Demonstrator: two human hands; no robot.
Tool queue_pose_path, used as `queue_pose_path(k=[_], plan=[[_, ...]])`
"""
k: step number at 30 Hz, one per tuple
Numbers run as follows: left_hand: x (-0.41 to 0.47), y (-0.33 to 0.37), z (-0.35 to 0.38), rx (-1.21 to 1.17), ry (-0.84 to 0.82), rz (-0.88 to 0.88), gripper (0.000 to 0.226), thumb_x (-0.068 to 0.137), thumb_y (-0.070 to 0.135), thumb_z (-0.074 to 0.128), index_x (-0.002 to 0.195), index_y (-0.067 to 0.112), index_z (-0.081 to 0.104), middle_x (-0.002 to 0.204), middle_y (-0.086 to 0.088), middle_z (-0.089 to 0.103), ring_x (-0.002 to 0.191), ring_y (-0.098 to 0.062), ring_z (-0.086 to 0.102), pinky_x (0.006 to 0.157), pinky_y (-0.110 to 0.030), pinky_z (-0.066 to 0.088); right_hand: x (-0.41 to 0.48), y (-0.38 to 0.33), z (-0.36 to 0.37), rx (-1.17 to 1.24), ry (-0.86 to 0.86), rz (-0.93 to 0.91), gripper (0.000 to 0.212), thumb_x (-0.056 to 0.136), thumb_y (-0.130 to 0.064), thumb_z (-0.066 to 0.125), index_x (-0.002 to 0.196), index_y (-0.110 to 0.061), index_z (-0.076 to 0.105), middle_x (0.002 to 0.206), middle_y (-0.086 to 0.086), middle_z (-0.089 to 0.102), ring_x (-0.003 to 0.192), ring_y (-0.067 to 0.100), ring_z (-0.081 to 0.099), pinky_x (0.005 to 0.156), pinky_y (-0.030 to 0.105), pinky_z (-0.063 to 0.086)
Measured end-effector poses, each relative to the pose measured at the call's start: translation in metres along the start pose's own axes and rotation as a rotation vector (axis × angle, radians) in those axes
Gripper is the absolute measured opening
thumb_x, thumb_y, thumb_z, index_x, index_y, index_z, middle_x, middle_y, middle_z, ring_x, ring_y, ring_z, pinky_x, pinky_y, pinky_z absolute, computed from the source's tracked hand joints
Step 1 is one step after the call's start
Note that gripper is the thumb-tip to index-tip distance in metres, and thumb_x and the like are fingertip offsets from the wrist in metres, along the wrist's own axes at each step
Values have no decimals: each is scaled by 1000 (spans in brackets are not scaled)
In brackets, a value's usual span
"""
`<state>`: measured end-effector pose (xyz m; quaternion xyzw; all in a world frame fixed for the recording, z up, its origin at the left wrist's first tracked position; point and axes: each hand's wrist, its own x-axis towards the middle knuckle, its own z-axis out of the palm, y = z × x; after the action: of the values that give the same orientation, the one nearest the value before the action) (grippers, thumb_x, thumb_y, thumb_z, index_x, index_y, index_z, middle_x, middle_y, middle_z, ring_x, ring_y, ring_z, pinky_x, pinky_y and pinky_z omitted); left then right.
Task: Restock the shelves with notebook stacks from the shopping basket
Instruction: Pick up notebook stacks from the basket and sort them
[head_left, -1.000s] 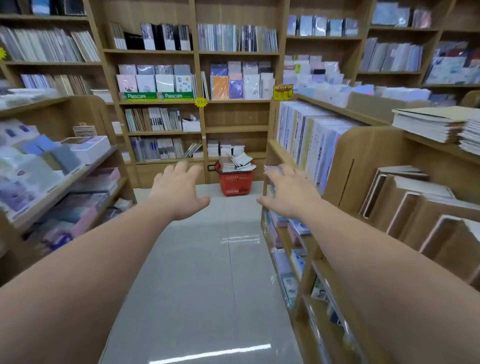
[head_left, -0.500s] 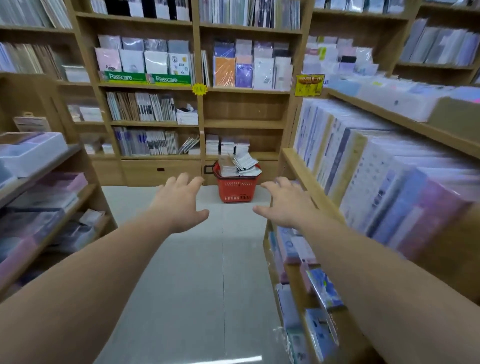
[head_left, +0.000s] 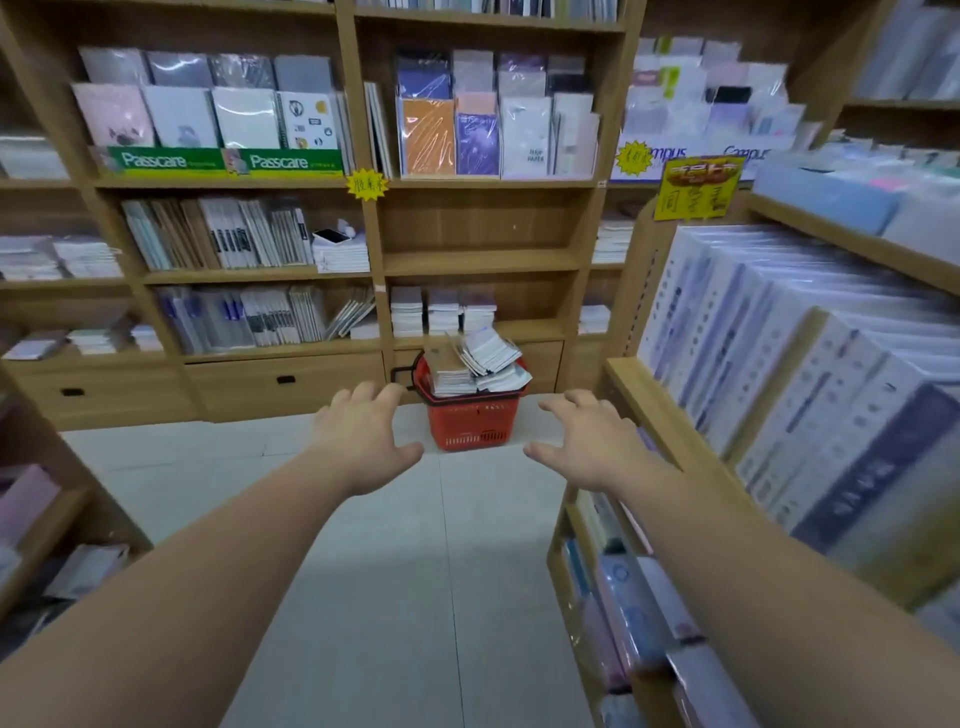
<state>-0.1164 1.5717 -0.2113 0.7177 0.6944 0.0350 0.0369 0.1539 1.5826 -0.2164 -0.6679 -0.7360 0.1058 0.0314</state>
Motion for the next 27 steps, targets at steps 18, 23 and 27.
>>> queue_pose_path(k=[18, 23, 27], plan=[[474, -22, 86, -100, -171, -70, 77, 88, 63, 62, 153, 29, 36, 153, -3, 45, 137, -29, 42, 109, -43, 42, 498, 60, 39, 138, -193, 16, 75, 91, -68, 59, 154, -33, 41, 161, 2, 37, 143, 30, 39, 112, 49, 41], [612, -43, 125, -186, -239, -18, 77, 85, 62, 64, 150, 30, 40, 149, -3, 49, 134, -31, 44, 108, -44, 44, 621, 68, 65, 173, -208, 67, 74, 91, -68, 59, 153, -31, 42, 160, 2, 37, 141, 31, 41, 112, 48, 41], [716, -56, 148, -279, -308, 10, 80, 87, 58, 65, 154, 27, 36, 149, -7, 46, 134, -34, 43, 108, -42, 43, 705, 70, 79, 220, -234, 147, 68, 93, -61, 61, 152, -32, 44, 154, 3, 43, 136, 30, 45, 111, 46, 42]])
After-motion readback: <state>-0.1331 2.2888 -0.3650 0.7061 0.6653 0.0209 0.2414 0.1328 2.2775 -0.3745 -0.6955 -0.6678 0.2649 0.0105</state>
